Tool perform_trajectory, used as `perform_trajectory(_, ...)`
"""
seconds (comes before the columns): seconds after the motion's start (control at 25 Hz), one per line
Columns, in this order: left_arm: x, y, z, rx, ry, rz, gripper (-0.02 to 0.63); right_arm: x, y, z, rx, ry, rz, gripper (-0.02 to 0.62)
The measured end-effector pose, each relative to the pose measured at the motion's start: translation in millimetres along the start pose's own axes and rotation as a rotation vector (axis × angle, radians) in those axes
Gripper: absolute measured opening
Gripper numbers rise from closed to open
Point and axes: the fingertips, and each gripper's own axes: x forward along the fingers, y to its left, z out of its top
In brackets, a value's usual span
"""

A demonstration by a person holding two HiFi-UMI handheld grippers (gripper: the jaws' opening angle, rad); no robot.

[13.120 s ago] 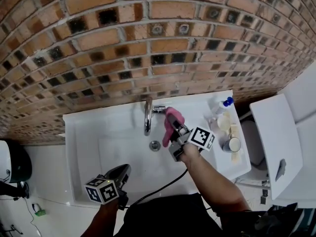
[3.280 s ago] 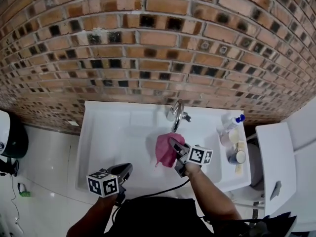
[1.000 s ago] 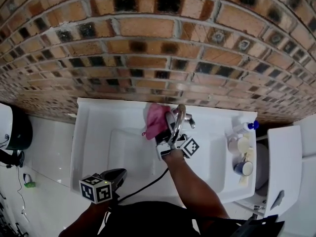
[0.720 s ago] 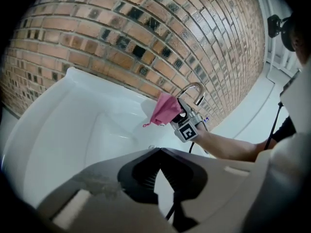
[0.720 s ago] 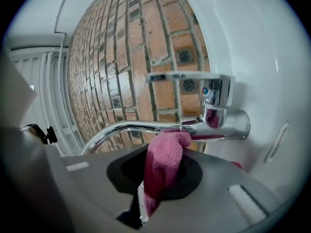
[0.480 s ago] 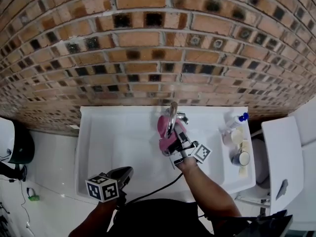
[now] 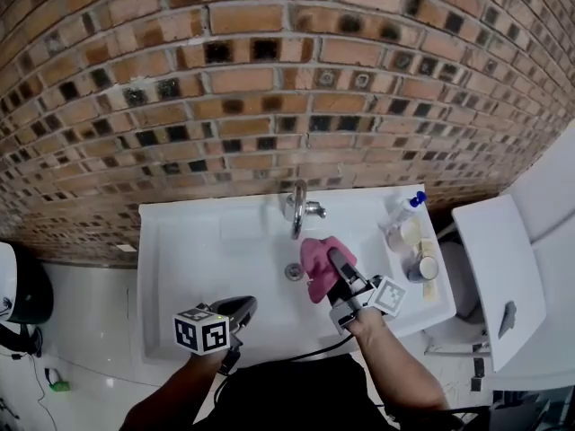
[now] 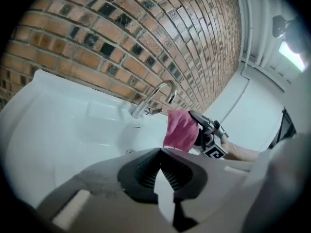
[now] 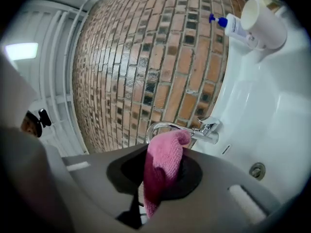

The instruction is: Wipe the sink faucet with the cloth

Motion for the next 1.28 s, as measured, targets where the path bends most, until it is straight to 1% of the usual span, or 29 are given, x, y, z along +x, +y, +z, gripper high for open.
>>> perform_trajectory(0.12,3.3,-10.5,7.9,0.031,-0.010,-0.018,0.005,-26.7,9.8,-2.2,-0.035,0.003,-0.036,0.046)
perform_trajectory(0.24,1.5,-20.5,18.5,0.040,-0.055,-0.017,0.003,-46.4,21.0,-4.2,-0.028,0.027,-0.029,0.046)
perform_trajectory(0.32,-1.0,-25.5,18.0,0.031,-0.079,-0.005,0.004,-59.5,28.9,-6.0,-0.029,0.048,-0.024,0.046)
perform_trajectory(0.52,-7.9,-41.2,4.0,-0.011,-0.129,0.038,0.004,-91.7,49.4,-14.0,-0.089,0.132,-0.011,0.046)
perform_trajectory(0.64,-11.5,-52.9,-3.5,-0.023,-0.160,0.060,0.004,-109.0,53.0,-19.4,-0.144,0.191,-0.015,0.046)
perform_trajectory(0.76,-14.6,-62.4,-14.9,-0.032,-0.174,0.083,0.003,-124.1,55.4,-26.1,-0.170,0.231,-0.007,0.046)
perform_trajectory(0.96,-19.3,-78.5,-30.7,-0.038,-0.190,0.110,0.005,-143.7,56.0,-37.9,-0.154,0.264,0.003,0.044)
perform_trajectory(1.08,-22.1,-86.4,-38.9,-0.034,-0.190,0.121,0.004,-156.2,54.2,-40.9,-0.194,0.285,-0.024,0.045)
perform_trajectory(1.2,-24.9,-91.5,-43.5,-0.032,-0.191,0.131,0.004,-163.8,57.7,-43.3,-0.180,0.276,-0.013,0.044)
perform_trajectory(1.28,-26.5,-93.5,-45.8,-0.031,-0.191,0.134,0.004,-166.8,58.0,-45.1,-0.201,0.284,-0.015,0.044)
